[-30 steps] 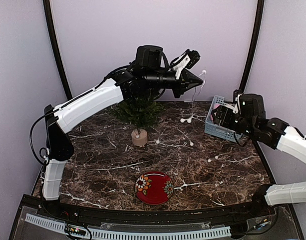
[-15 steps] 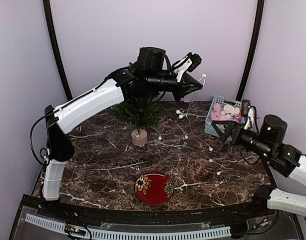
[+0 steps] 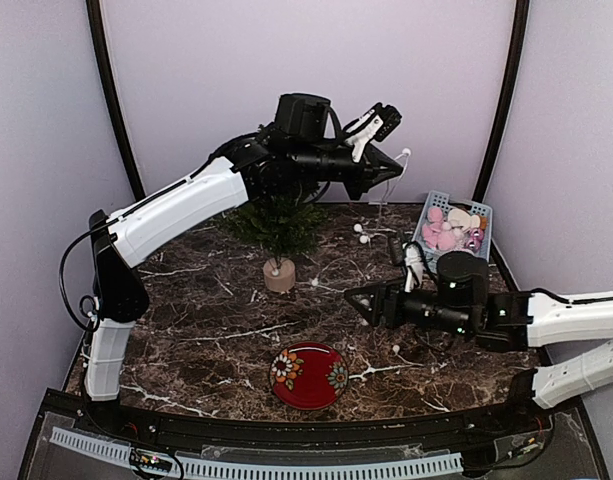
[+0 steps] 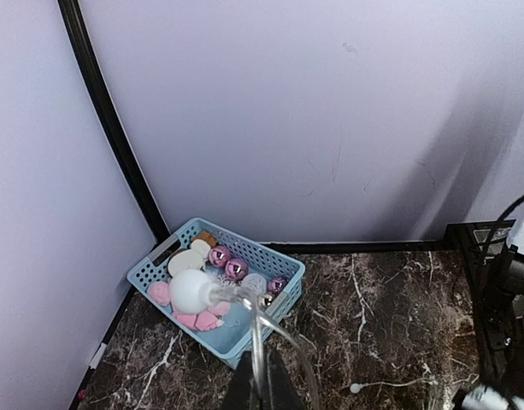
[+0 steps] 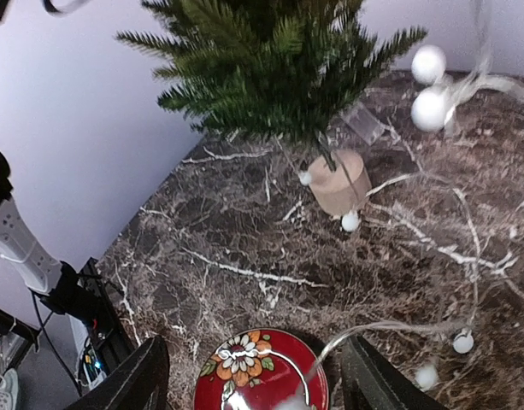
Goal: Decorate the small christmas tree
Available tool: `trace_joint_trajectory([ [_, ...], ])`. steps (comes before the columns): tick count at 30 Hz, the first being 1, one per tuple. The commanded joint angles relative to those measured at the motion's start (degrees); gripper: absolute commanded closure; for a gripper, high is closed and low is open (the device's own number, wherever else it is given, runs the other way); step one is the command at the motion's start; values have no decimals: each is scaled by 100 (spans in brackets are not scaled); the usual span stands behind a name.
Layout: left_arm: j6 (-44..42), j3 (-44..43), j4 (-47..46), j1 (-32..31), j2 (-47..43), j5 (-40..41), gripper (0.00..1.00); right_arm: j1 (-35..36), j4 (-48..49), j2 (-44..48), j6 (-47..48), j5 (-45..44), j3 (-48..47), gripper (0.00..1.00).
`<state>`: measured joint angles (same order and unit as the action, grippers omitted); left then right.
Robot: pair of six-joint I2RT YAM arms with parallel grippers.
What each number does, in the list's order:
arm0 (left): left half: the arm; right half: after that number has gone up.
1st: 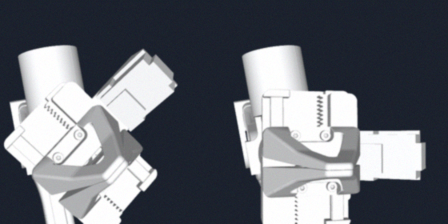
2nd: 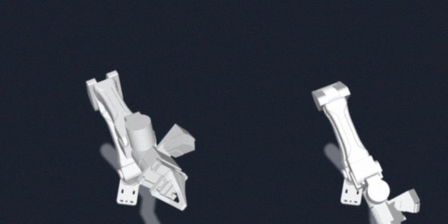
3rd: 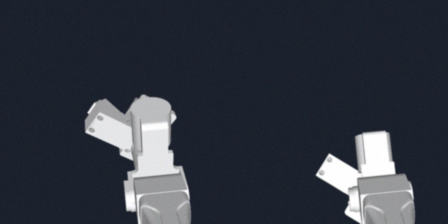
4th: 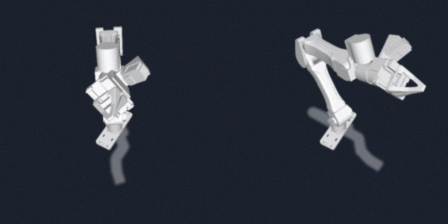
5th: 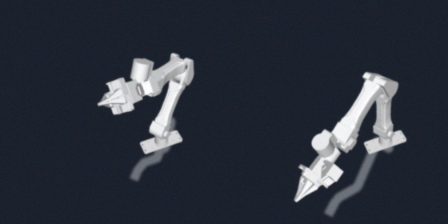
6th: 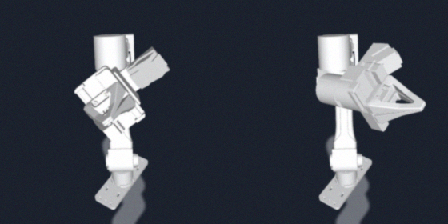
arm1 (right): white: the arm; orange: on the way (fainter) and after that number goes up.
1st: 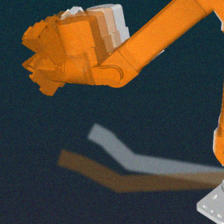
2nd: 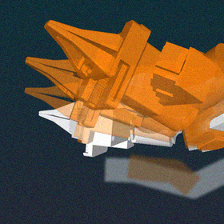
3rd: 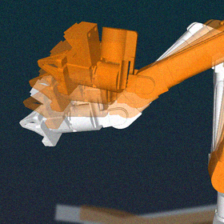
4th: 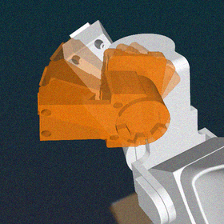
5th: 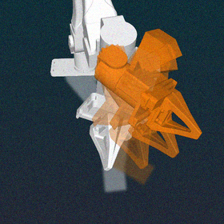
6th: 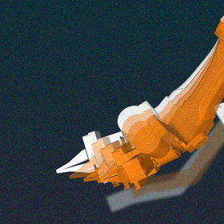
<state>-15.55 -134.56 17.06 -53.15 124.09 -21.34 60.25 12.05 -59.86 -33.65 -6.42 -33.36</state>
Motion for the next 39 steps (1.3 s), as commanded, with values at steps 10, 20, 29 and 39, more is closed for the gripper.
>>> trace_joint_trajectory([
  [10, 201, -173, 137, -84, -113, -95, 100, 482, 3082, -3166, 468, -1360, -1166, 33],
  [20, 178, -212, 166, -126, -116, -122, 100, -51, 2800, -4060, 961, -1475, -2255, 17],
  [29, 160, -228, 181, -126, -121, -91, 100, -183, 3005, -4596, 1665, -1248, -2807, 35],
  [39, 130, -237, 292, -128, -147, -10, 100, -257, 3038, -4818, 1803, -902, -3155, 84],
])
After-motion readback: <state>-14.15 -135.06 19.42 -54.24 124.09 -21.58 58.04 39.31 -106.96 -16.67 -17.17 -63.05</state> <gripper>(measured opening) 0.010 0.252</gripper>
